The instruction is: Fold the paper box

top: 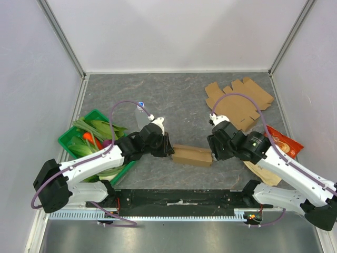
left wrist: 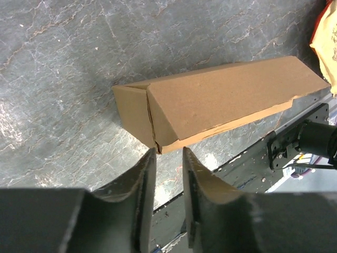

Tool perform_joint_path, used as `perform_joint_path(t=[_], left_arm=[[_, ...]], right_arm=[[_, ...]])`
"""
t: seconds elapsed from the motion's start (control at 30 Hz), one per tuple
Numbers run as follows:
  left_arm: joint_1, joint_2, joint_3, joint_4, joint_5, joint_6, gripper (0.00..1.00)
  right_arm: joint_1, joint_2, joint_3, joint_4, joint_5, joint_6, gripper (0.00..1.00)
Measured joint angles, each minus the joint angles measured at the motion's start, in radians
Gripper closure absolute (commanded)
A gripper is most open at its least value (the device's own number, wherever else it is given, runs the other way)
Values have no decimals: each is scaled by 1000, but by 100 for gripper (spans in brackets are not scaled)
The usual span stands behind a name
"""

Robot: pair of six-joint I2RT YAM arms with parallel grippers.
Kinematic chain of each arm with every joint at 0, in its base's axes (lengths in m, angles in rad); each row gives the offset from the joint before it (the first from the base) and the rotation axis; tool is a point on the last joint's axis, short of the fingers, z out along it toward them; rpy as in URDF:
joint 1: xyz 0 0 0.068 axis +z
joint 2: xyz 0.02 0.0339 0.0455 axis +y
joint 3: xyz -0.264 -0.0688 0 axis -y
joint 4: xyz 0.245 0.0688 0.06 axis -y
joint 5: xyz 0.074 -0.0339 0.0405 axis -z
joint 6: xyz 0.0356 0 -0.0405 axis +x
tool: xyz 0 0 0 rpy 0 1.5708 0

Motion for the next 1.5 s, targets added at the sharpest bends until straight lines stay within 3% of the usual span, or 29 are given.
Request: perform_joint_path(t=[0.33,0.43,0.6,0.93,1.33,1.5], left_arm=[[0,4,0,52,17,41,52],[0,27,0,73,17,51,51],[0,43,0,94,10,63,58],[-5,54,-2,140,-5,78,58],[-14,104,-2,162,-51,85,53],[-20,101,-2,156,-124,90,59]], right_arm=[[0,63,-89,35,67,21,57],[0,70,-117,83,94,16,64],[3,69,-175,153,134,14,66],[42,8,-231,274,225,21,100],[86,27,-174,252,236,66,100],[86,11,-160,254,186,136,100]])
